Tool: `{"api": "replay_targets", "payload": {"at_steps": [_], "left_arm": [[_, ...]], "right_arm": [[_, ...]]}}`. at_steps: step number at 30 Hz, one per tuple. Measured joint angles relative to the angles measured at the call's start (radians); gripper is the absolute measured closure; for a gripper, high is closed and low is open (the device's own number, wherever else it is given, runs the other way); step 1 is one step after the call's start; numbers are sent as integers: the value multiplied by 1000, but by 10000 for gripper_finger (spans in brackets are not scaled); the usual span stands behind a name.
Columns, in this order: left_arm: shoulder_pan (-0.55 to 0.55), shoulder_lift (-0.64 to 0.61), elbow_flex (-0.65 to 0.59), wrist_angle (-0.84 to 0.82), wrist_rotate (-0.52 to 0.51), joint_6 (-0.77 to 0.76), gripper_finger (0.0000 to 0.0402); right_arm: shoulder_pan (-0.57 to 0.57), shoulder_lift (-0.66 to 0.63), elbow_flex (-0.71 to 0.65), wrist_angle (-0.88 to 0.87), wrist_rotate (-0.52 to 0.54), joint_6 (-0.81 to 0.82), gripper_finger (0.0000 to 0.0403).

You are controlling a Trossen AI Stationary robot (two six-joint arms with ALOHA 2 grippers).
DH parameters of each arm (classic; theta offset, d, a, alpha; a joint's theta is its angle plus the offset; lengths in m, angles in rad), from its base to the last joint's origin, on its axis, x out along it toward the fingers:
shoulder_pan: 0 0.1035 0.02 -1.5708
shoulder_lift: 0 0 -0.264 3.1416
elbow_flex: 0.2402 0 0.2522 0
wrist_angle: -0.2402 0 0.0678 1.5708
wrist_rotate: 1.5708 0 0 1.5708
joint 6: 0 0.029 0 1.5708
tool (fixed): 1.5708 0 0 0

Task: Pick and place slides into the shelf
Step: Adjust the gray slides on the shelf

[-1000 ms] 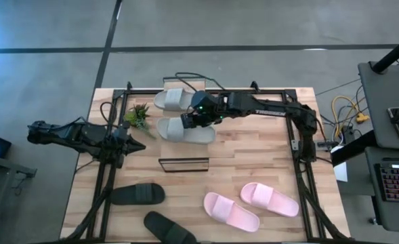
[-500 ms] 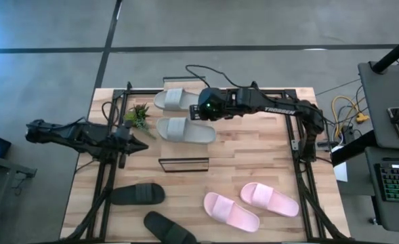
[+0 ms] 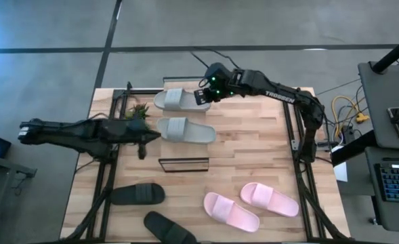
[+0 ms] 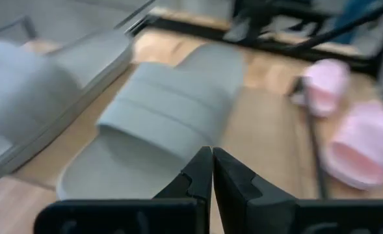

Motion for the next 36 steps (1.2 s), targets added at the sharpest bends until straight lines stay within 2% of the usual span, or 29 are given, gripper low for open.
{"api": "replay_targets", "payload": {"at_steps": [4,9,11,16,22,28,36], "left_arm": [[91,54,50,-5,-24,5,402],[255,102,141,-3,-27,38,402],[331,122,168,1,20,87,402],[556,223,181,-3,248,156,402],[747,311,215,-7,332,230,402],[831,362,227,-2,502,286,402],[838,439,218,-6,610,293,402]], "right_arm": [[-34,0,-2,5,-8,-75,394],[-40,1,-10,11,-16,-108,394],[-38,2,-12,21,-20,-114,394],[-34,13,-15,23,-20,-107,394],[-32,34,-16,3,12,-95,394],[-34,64,-16,-20,37,-91,394],[-33,82,-17,-59,74,-85,394]]}}
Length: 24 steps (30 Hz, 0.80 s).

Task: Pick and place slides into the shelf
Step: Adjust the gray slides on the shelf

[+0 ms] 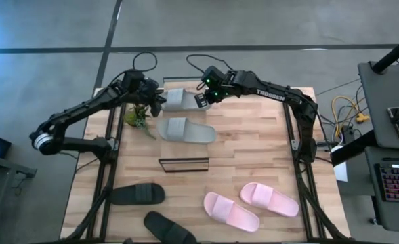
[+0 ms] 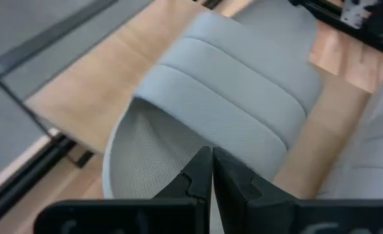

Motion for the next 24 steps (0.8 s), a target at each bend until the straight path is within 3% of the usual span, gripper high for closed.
{"api": "replay_targets", "payload": {"at_steps": [10,21,24], "left_arm": [[-1,-32,0,-23,78,-1,402],[-1,-165,-5,-87,11,20,402],[-3,-195,-2,-161,20,19,402]], "right_arm": [[7,-2,0,-33,5,0,394],[38,-57,1,-240,-22,2,394],[74,-79,1,-299,-88,14,394]]}}
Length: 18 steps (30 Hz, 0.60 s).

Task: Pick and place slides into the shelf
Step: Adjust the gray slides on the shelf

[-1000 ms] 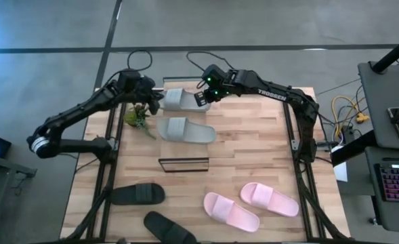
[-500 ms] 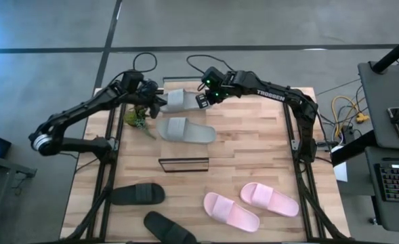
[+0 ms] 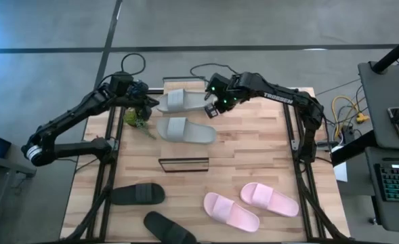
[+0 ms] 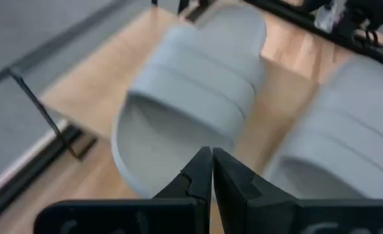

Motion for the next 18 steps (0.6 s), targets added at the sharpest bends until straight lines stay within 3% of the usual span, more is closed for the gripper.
{"api": "replay_targets", "payload": {"at_steps": [4,10,14,18], "left_arm": [[0,-42,-9,-98,78,-2,402],[-13,-89,-23,-242,96,6,402],[-23,-110,-24,-289,187,5,402],[-33,-117,-25,-301,188,1,402]], "right_arm": [[67,-6,0,-77,-54,15,394],[179,-4,-26,-88,-57,59,394],[229,-4,-60,-87,-68,88,394],[256,-3,-109,-71,-68,110,394]]}}
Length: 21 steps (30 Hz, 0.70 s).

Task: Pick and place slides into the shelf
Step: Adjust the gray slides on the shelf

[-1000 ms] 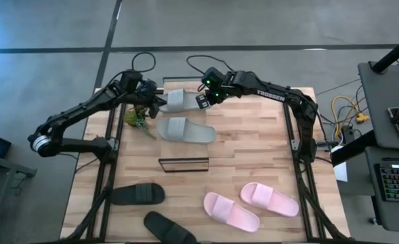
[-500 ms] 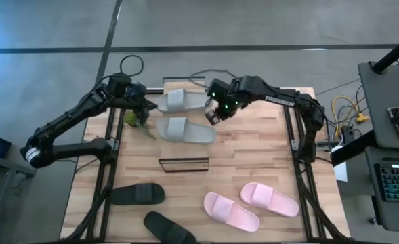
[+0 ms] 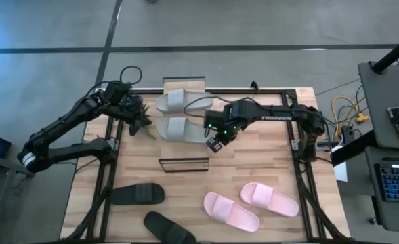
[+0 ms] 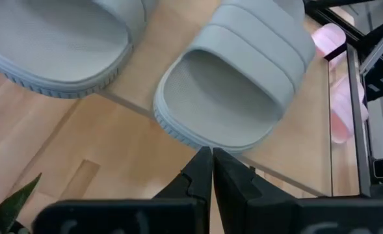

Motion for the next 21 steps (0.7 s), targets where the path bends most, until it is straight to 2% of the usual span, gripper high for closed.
{"api": "replay_targets", "payload": {"at_steps": [8,16,21], "left_arm": [[0,25,-28,-4,-1,5,402],[0,-2,-117,20,0,-3,402],[0,-6,-134,78,0,-27,402]], "right_arm": [[8,1,-50,158,1,32,394],[8,1,-45,193,4,34,394],[-9,1,-45,197,47,42,394]]}}
